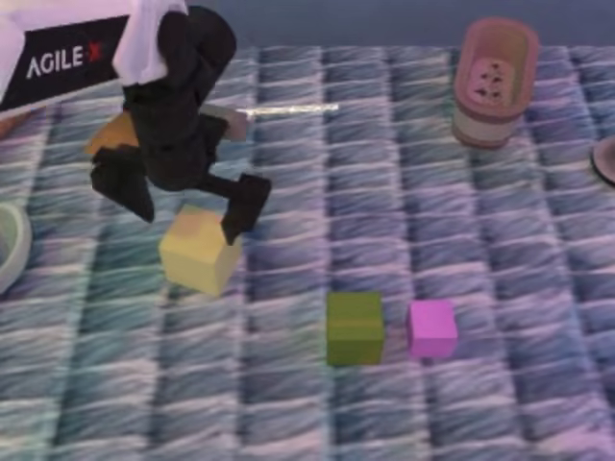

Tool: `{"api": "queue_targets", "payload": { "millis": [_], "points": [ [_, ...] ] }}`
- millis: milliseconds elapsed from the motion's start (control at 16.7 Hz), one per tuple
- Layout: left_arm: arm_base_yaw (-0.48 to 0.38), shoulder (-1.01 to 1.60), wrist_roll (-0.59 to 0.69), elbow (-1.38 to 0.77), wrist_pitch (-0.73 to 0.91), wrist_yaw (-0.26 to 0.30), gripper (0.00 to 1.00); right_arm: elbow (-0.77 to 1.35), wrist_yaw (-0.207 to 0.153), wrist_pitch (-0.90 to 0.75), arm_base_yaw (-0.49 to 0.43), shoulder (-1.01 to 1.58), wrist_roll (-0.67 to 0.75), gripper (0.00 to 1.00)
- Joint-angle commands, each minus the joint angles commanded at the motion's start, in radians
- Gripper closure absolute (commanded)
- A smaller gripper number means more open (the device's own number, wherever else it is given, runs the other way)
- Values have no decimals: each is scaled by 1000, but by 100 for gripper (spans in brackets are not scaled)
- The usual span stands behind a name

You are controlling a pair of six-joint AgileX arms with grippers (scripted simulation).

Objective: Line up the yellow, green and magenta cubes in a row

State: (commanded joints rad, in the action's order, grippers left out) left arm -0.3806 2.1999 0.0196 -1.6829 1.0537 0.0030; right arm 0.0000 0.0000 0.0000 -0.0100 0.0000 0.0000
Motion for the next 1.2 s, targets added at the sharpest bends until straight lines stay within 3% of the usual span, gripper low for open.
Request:
{"api": "queue_targets", "payload": {
  "millis": [240, 540, 1200],
  "points": [
    [0, 58, 0, 95, -158, 1, 0, 0, 0, 0, 0, 0, 0, 0],
    [-1, 72, 0, 116, -189, 1, 0, 0, 0, 0, 0, 0, 0, 0],
    [-1, 72, 0, 116, -189, 1, 83, 0, 0, 0, 0, 0, 0, 0]
  ]
}}
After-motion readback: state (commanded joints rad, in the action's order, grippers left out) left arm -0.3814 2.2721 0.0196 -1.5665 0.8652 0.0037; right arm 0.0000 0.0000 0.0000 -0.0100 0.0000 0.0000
